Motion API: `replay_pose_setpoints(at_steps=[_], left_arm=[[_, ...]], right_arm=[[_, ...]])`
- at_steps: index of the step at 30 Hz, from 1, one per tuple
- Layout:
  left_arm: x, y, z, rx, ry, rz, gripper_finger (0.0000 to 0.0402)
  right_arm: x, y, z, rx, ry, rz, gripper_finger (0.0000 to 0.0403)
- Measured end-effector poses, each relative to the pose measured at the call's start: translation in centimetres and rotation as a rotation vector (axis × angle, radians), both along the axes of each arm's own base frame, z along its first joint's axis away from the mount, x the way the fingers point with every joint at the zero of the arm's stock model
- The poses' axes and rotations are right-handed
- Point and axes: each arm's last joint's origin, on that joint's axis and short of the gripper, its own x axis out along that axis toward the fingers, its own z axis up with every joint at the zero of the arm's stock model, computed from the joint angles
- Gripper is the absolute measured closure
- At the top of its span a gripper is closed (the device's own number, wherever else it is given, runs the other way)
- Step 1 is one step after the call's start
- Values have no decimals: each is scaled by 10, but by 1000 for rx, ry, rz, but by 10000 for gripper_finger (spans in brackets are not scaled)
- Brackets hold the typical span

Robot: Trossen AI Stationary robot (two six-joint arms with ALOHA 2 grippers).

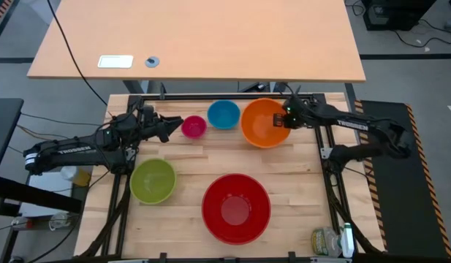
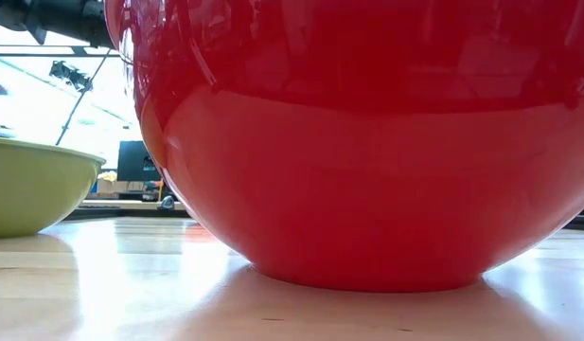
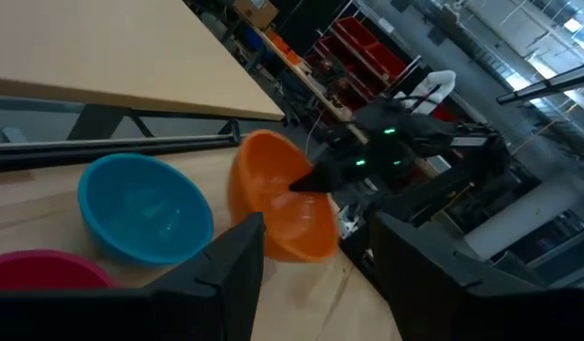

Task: Nest bowls inside each other
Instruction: Stack the orange bowl on top of the red bowl

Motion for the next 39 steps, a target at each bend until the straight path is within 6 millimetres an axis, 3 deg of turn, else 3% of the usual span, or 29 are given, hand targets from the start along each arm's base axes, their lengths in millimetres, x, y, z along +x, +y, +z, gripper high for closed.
replay_pose_setpoints(at_steps=[6, 13, 17, 26, 32, 39], left_arm=[[1, 0, -2, -1, 14, 0, 205], [9, -7, -4, 69, 56, -67, 205], [16, -12, -9, 63, 92, -82, 205], [29, -27, -3, 33, 23, -130, 205], [29, -38, 15, 74, 8, -194, 205], [28, -48, 19, -17, 64, -310, 205]], right_arm=[[20, 35, 24, -30, -165, 246, 382], [50, 85, 68, -113, -274, 567, 381], [65, 110, 80, -134, -282, 728, 380], [113, 177, 79, -29, -168, 1118, 379], [151, 210, 72, -143, 5, 1160, 378], [183, 223, 41, -80, 95, 1136, 361]])
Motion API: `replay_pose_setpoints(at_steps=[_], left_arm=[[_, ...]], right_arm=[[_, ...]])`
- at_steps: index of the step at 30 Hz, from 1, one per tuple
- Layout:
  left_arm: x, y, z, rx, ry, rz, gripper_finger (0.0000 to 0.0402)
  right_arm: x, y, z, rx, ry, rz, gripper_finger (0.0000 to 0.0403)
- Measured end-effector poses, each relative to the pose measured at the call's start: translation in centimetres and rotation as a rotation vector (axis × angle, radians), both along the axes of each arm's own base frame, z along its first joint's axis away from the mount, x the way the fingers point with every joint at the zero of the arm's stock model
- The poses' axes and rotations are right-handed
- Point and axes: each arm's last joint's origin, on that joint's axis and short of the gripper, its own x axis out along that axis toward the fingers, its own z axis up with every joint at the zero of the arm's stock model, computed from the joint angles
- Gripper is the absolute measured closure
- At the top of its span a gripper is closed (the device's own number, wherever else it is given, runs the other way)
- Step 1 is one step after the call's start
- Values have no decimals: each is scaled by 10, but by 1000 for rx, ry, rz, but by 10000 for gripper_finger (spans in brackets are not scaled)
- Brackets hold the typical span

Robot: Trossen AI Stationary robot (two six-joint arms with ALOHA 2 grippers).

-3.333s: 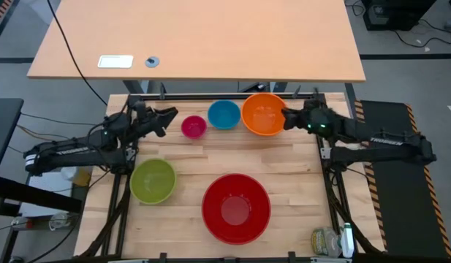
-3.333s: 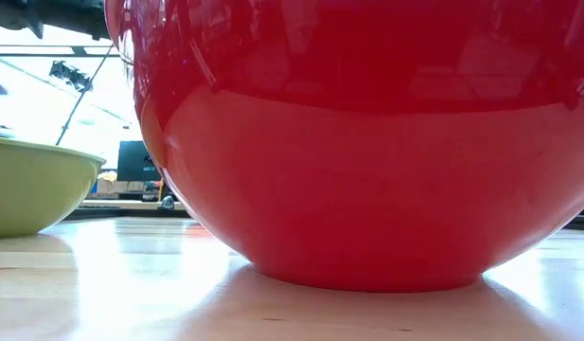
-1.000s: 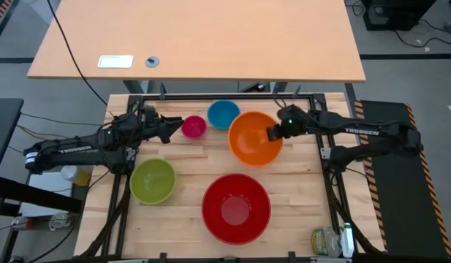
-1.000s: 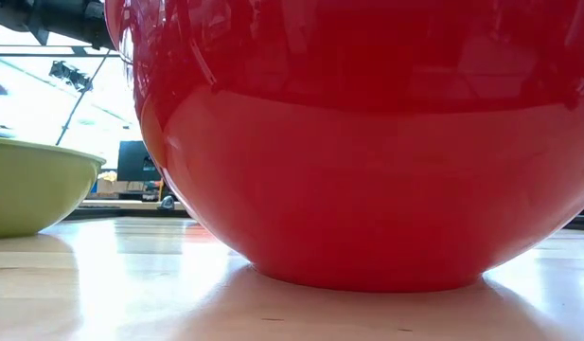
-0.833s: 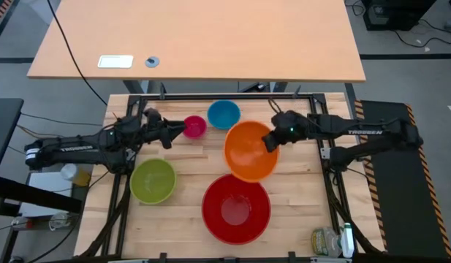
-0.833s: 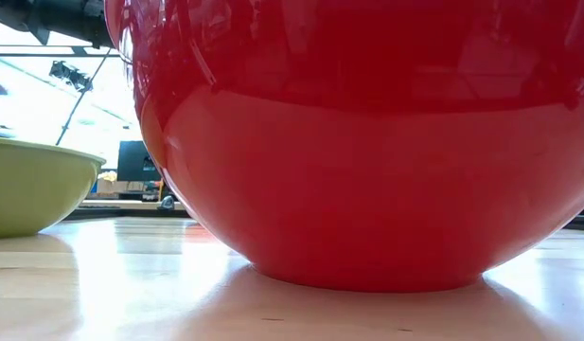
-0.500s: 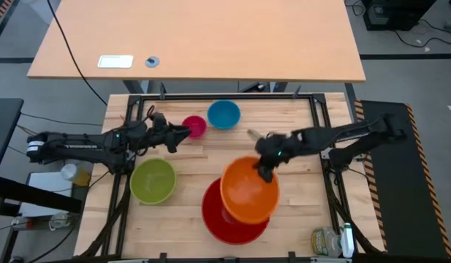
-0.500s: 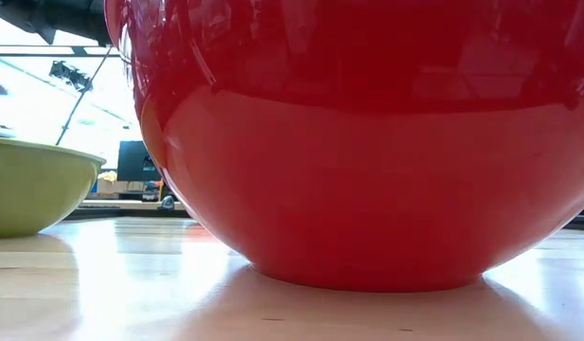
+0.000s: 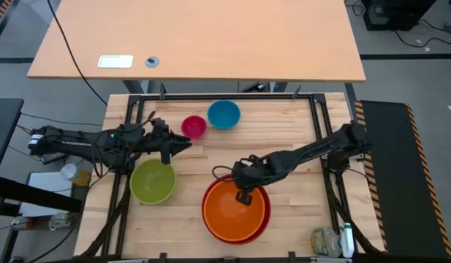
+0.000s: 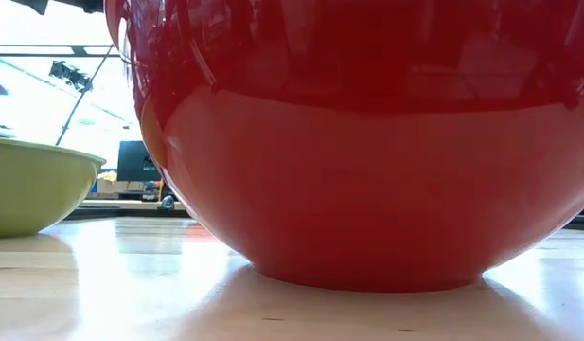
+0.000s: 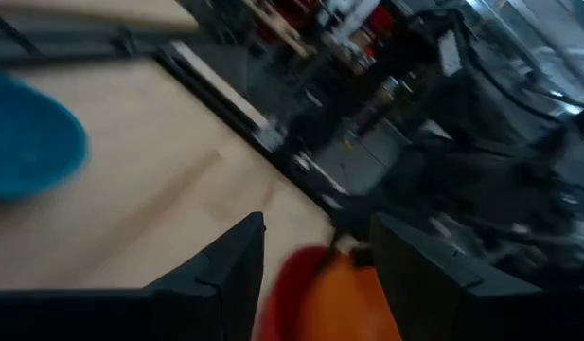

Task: Nest bowls inside each other
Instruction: Stack the orange bowl on top of the red bowl, then stack the green bowl on top of the orange bowl

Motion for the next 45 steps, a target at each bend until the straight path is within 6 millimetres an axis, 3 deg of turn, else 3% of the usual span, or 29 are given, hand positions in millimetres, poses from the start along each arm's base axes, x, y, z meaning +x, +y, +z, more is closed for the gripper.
replay_pose_setpoints(at_steps=[4, 10, 14, 19, 26, 34, 45], left_arm=[[0, -7, -1, -53, 3, -98, 205], [-2, -13, -7, -71, 73, -157, 205], [-3, -14, -7, -88, 81, -182, 205], [-5, -14, -11, -54, 127, -190, 205], [-8, -18, -28, -99, 390, -266, 205], [-10, -18, -15, 190, 836, -405, 205], [6, -10, -47, 440, 1228, -663, 205]], right_arm=[[3, 3, -11, 45, 59, 43, 313], [-3, 1, -10, 55, 107, 38, 216], [-13, -8, 8, 65, 94, 3, 171], [-30, -17, 32, 27, 62, -62, 143], [-52, -19, 53, 17, 50, -84, 127], [-61, -11, 52, -127, 57, -150, 142], [-60, -10, 53, -182, 33, -109, 173]])
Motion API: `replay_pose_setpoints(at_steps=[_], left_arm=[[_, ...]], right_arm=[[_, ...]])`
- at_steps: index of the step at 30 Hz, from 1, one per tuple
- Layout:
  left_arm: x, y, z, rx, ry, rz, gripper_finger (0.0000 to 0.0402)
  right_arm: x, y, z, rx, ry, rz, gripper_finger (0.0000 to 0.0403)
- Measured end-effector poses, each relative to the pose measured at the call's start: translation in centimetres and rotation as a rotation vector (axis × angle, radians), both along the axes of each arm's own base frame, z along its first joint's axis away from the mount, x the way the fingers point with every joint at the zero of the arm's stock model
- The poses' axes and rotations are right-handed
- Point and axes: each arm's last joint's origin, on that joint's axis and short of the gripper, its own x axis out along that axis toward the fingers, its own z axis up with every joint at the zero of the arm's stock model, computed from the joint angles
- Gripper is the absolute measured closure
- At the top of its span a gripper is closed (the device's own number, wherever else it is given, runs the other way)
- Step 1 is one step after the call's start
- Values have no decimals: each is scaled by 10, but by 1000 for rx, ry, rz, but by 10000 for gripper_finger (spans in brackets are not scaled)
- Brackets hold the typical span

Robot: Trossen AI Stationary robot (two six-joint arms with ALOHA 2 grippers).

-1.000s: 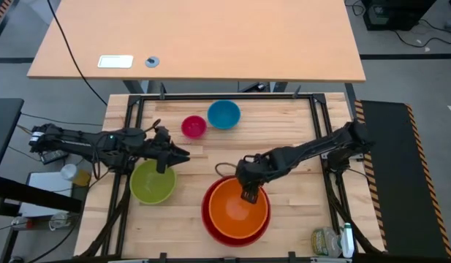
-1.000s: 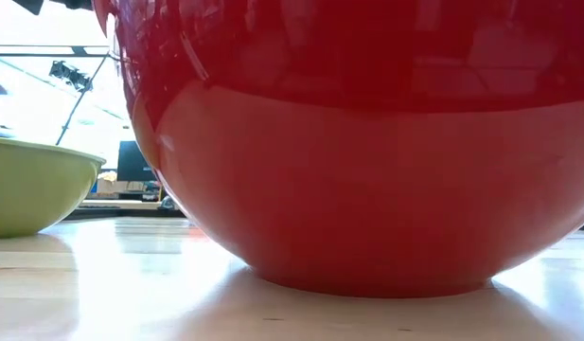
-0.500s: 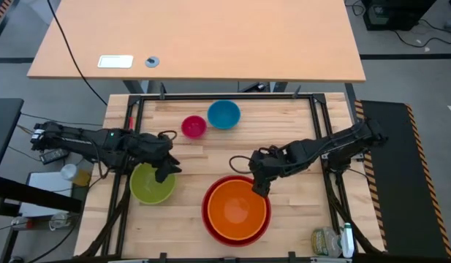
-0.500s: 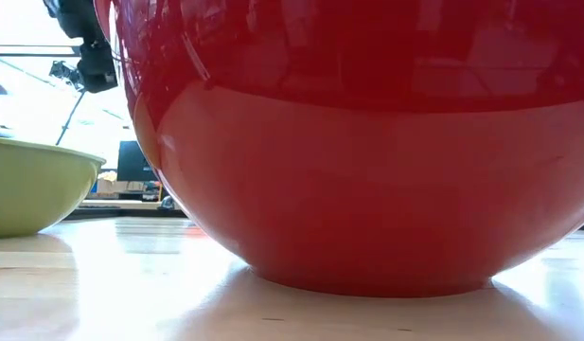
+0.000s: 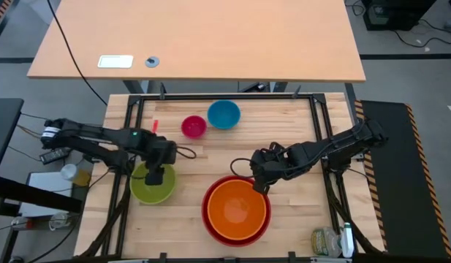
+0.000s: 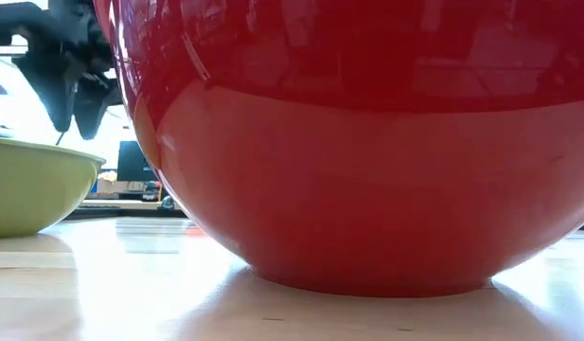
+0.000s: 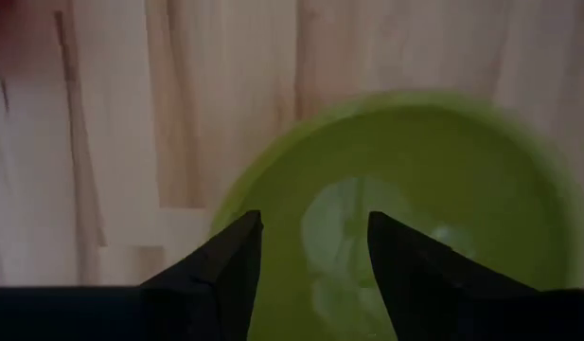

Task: Nest bowls inside each other
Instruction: Stack the green bowl on top of the orange bowl

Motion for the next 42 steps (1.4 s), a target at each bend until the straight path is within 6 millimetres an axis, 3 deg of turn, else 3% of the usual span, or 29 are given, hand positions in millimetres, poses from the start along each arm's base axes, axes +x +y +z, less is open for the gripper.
replay_pose_setpoints(at_steps=[8, 12, 17, 20, 26, 29, 35, 39, 42], left_arm=[[18, 17, -25, 130, 163, -212, 205], [24, 21, -35, 118, 227, -313, 207], [29, 27, -47, 67, 284, -312, 212], [30, 29, -50, 58, 302, -284, 248], [29, 32, -49, 41, 309, -222, 373], [29, 32, -49, 27, 300, -179, 386], [32, 33, -38, 28, 254, 5, 386], [39, 34, -14, 28, 164, 134, 388], [42, 33, 12, 37, 79, 136, 389]], right_arm=[[4, 1, 1, -12, -38, 22, 175], [4, 1, 2, -11, -44, 24, 175], [5, 1, 2, -15, -50, 21, 175], [5, 1, 2, -11, -55, 16, 175], [5, 1, 2, -17, -61, 19, 175], [6, 0, 2, -32, -65, 12, 175], [5, 0, 2, -31, -61, 10, 175], [3, 0, 1, -5, -32, -5, 175], [-2, -2, 4, 48, -18, -34, 177]])
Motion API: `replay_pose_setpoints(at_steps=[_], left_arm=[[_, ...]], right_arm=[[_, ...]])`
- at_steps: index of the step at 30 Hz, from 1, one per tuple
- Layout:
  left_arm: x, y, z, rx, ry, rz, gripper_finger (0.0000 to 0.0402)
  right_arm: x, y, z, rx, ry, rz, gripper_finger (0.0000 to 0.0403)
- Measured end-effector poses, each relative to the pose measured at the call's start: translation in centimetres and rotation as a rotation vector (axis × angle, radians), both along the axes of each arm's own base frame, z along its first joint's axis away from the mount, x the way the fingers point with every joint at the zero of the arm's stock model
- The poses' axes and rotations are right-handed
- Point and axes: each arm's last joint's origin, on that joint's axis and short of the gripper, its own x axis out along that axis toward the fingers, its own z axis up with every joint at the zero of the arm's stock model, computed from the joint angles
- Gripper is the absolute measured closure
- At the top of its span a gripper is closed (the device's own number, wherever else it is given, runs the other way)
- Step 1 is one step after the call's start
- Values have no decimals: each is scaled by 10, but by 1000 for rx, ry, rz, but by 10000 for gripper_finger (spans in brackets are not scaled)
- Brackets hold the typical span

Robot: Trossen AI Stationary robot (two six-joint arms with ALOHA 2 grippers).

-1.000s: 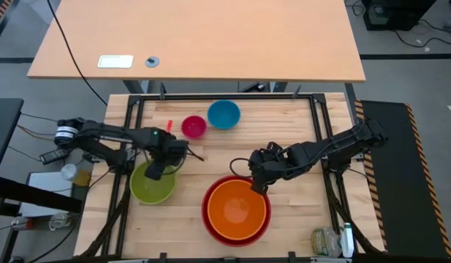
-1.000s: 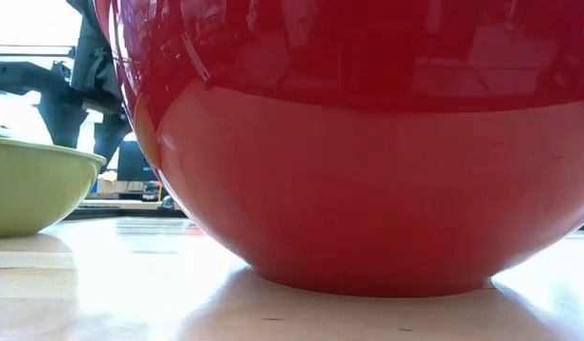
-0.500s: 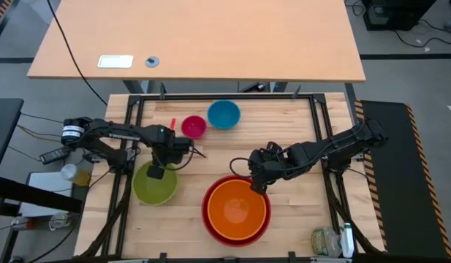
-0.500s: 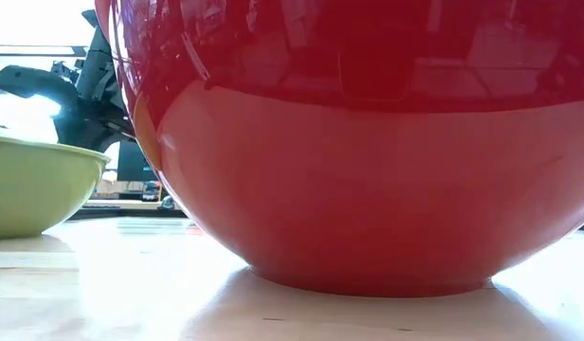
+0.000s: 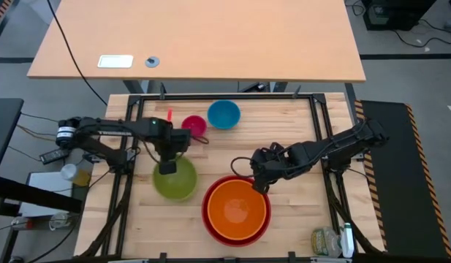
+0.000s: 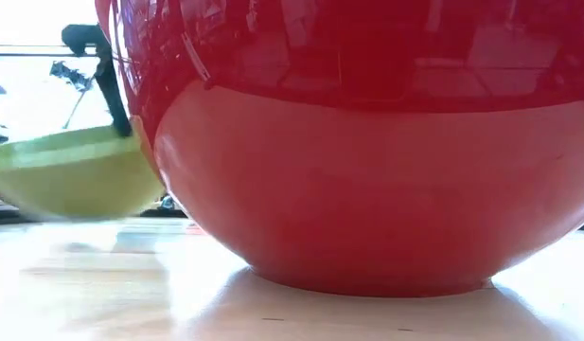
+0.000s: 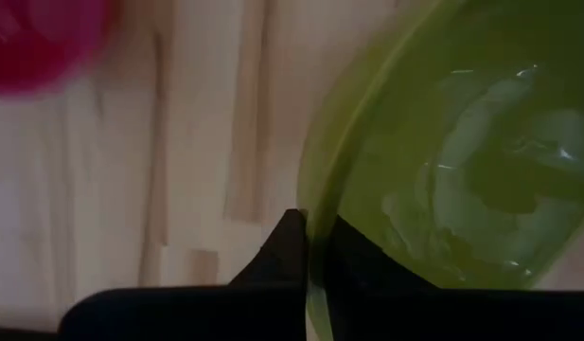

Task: Nest bowls inside each other
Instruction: Stack the green bowl on top of the orange bowl

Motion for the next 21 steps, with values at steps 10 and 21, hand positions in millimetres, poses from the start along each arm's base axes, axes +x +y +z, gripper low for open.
replay_pose_setpoints(at_steps=[10, 21], left_arm=[[22, -14, 81, -87, -280, -27, 389], [88, -49, 73, -298, -268, 121, 389]], right_arm=[[-44, -24, 39, -20, -80, -165, 209], [-60, -36, 47, -84, -85, -261, 216]])
